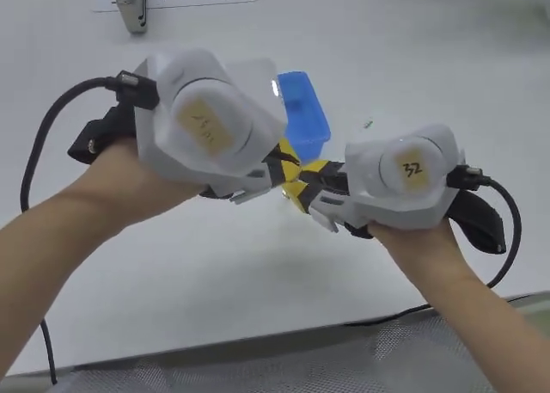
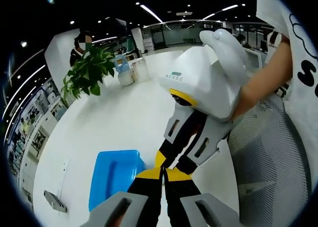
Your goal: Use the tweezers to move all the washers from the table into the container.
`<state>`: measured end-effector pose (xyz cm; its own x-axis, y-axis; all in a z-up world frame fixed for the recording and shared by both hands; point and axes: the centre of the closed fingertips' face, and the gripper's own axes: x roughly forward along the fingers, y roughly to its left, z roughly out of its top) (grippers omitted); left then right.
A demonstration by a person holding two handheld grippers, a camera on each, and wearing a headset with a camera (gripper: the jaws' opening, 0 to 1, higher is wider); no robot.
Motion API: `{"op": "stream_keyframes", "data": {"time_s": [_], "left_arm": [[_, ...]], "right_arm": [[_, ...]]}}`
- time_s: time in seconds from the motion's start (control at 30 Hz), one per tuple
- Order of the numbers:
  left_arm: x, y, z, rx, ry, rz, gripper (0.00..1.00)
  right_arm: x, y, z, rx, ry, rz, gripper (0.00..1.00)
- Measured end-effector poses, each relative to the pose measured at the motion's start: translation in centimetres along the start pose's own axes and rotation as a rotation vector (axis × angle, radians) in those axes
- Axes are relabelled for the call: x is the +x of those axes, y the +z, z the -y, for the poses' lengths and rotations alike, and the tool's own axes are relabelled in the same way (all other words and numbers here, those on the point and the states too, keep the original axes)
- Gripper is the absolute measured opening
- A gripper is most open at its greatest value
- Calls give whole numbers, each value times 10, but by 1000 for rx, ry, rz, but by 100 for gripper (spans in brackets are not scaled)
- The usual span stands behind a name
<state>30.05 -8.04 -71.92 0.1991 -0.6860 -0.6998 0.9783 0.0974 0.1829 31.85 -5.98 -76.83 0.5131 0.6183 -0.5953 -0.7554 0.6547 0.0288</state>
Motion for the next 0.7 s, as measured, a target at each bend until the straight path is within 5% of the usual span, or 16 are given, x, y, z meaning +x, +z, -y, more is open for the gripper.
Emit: {"op": "stream_keyframes", "data": {"time_s": [0.3,0.7], "left_arm": [[-1,1,0,17,-23,8,0],[1,1,0,-21,-40,22,0]], "right_arm": [[1,2,-2,-98,6,-30,6],[1,-1,-2,-51,43,-33,4]]}}
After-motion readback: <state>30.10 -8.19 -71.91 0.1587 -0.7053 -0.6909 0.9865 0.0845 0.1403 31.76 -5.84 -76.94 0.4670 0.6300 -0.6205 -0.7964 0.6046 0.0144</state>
